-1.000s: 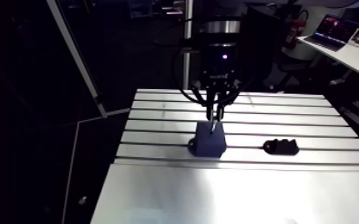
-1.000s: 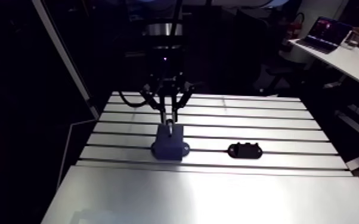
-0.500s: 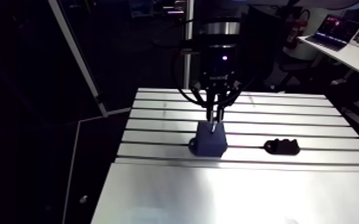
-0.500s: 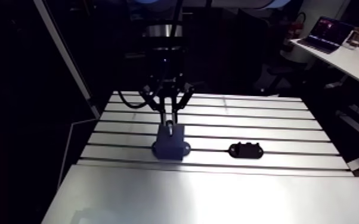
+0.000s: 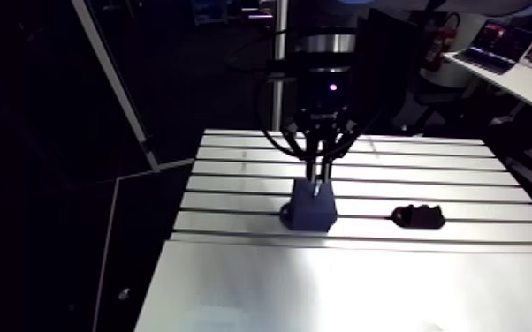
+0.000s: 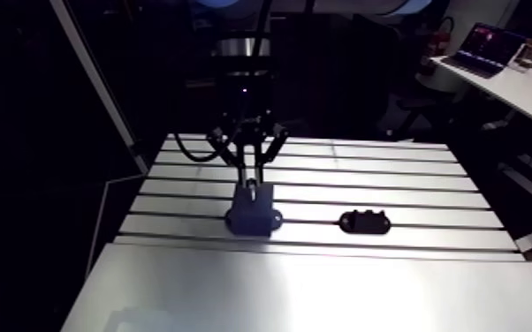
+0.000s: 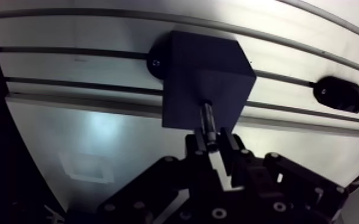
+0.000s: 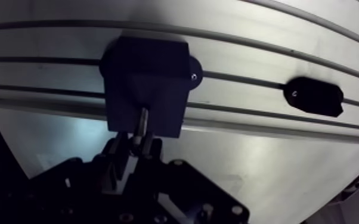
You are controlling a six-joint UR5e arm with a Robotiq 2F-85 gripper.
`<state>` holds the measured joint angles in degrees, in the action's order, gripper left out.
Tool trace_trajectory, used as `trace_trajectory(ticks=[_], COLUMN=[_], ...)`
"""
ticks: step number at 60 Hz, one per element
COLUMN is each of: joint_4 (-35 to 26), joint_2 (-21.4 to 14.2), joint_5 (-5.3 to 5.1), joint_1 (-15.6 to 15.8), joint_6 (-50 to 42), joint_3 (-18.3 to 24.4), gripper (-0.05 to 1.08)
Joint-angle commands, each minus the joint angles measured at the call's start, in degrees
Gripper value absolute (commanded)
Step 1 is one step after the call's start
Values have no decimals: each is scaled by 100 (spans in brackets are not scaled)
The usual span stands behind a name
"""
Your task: Pick up the M10 bolt and insert it into the hole until fully seated.
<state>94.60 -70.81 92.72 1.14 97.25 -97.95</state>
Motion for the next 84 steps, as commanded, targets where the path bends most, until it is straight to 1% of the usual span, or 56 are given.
trace_trajectory(ticks=[1, 29, 66, 73, 74, 75, 76, 77, 78, 79, 80, 81, 82, 83, 84], joint_4=[10, 19, 54, 103, 129, 129, 140, 134, 134, 141, 141, 142, 142, 142, 142], joint_2=[11, 19, 35, 71, 79, 79, 81, 81, 81, 81, 81, 81, 81, 81, 81], joint_5=[5, 5, 5, 5, 5, 5, 5, 5, 5, 5, 5, 5, 5, 12, 12], joint_1=[-7, -18, -35, -35, -35, -35, -35, -28, -28, -27, -27, -26, -26, -19, -19], joint_6=[8, 26, 0, -9, -9, -9, 6, 8, 8, 1, 1, 7, 7, 23, 23], joint_3=[-1, -10, -123, -157, -159, -159, -167, -168, -168, -183, -183, -200, -200, -210, -210], gripper=[108, 108, 108, 106, 102, 102, 98, 90, 90, 71, 71, 43, 43, 16, 16])
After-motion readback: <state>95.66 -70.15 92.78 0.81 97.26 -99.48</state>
